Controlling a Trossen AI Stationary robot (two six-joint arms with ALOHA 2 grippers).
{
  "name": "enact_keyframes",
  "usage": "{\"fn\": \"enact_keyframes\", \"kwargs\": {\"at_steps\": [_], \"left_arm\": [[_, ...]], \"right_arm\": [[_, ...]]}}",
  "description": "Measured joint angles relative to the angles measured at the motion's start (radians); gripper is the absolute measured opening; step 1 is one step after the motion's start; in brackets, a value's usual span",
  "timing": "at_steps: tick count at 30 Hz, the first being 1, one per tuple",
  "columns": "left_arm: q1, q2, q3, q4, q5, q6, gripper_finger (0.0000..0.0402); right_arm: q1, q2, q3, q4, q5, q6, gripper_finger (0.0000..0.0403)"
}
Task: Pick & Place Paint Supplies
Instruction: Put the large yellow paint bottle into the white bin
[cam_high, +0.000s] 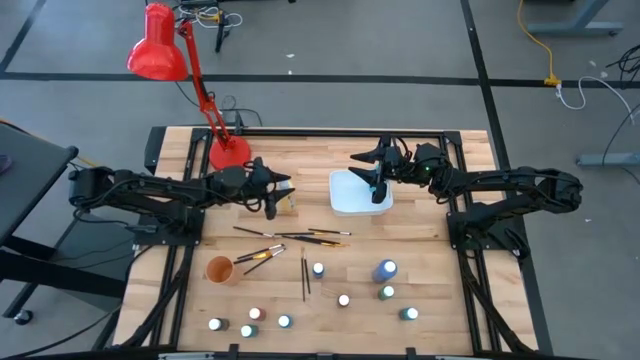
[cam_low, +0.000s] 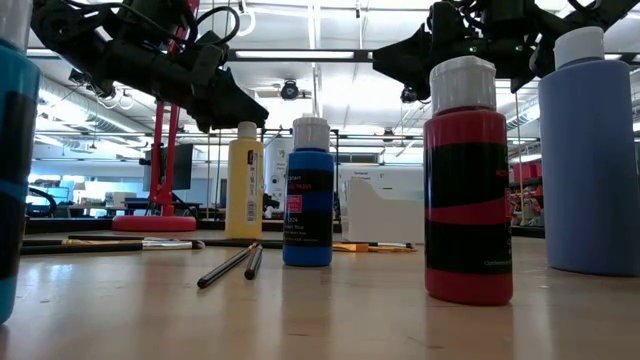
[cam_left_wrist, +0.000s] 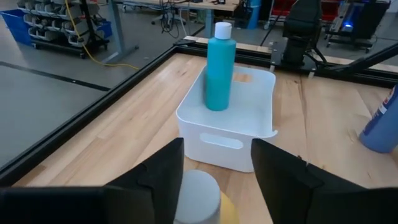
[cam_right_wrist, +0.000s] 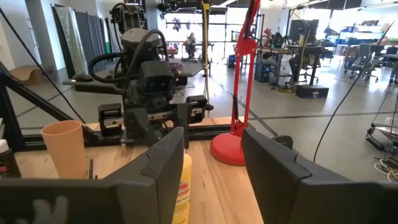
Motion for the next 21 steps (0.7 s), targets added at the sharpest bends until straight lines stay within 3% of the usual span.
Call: {"fn": "enact_keyframes", "kwargs": {"at_steps": [7, 13, 21], "left_arm": [[-0.031, 0.003, -0.004, 0.085, 0.019, 0.112, 0.0215], [-0.03, 0.0, 0.0, -0.018, -0.059, 0.055, 0.0215], [-0.032, 0.002, -0.003, 0.016, -0.048, 0.075, 0.0203]], "right_arm": [[0.0, 0.0, 0.0, 0.0, 0.0, 0.0, 0.0169], [0.0, 0.0, 0.0, 0.0, 0.0, 0.0, 0.0169], [0.0, 0.0, 0.0, 0.0, 0.0, 0.0, 0.0169]]}}
